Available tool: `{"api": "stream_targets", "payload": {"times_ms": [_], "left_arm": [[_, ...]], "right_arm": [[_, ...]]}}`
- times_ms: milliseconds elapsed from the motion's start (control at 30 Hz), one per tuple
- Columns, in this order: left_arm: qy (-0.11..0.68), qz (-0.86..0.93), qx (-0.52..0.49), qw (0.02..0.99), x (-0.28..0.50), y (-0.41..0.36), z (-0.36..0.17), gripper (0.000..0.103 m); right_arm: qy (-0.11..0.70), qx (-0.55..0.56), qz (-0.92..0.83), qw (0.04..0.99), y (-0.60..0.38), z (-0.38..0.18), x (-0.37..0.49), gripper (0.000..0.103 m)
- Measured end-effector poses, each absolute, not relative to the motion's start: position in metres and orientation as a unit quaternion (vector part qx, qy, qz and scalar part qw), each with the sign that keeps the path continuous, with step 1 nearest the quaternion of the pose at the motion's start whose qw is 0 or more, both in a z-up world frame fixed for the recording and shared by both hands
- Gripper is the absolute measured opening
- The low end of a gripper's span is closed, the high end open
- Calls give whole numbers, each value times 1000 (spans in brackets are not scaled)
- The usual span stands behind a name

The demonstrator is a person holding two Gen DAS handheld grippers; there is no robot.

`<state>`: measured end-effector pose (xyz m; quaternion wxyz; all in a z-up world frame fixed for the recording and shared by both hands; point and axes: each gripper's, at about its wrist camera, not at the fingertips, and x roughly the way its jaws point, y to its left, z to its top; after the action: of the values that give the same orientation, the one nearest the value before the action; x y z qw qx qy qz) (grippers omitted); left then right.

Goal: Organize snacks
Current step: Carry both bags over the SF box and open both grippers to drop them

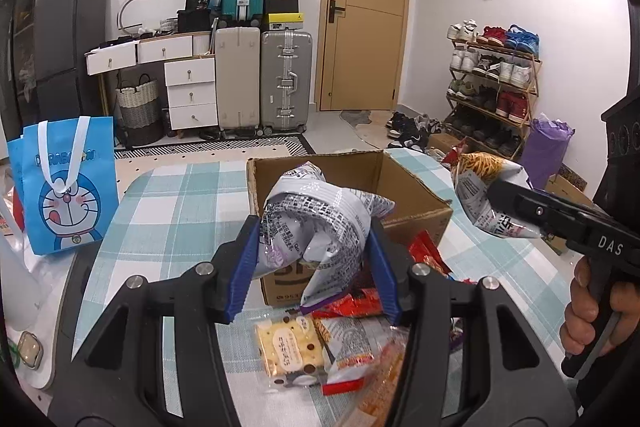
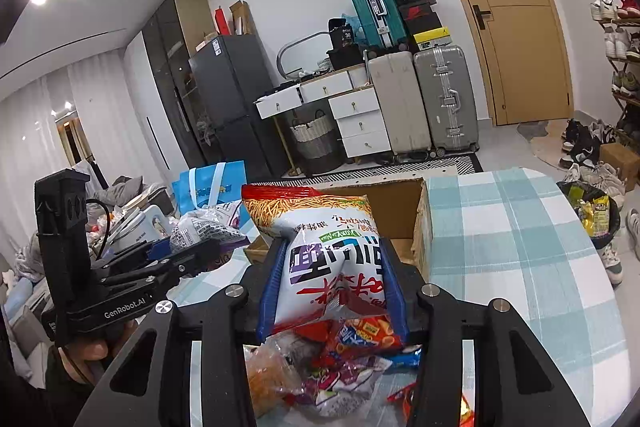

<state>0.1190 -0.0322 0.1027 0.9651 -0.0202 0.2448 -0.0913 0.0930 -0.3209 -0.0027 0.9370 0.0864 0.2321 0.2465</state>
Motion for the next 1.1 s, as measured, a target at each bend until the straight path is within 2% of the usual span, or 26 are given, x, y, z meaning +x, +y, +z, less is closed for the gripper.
{"api": "stream_targets", "payload": {"times_ms": [1100], "left_arm": [[275, -77, -13, 958, 234, -40, 70, 49]], "right_arm": [[276, 91, 236, 927, -301, -25, 177, 45]]}}
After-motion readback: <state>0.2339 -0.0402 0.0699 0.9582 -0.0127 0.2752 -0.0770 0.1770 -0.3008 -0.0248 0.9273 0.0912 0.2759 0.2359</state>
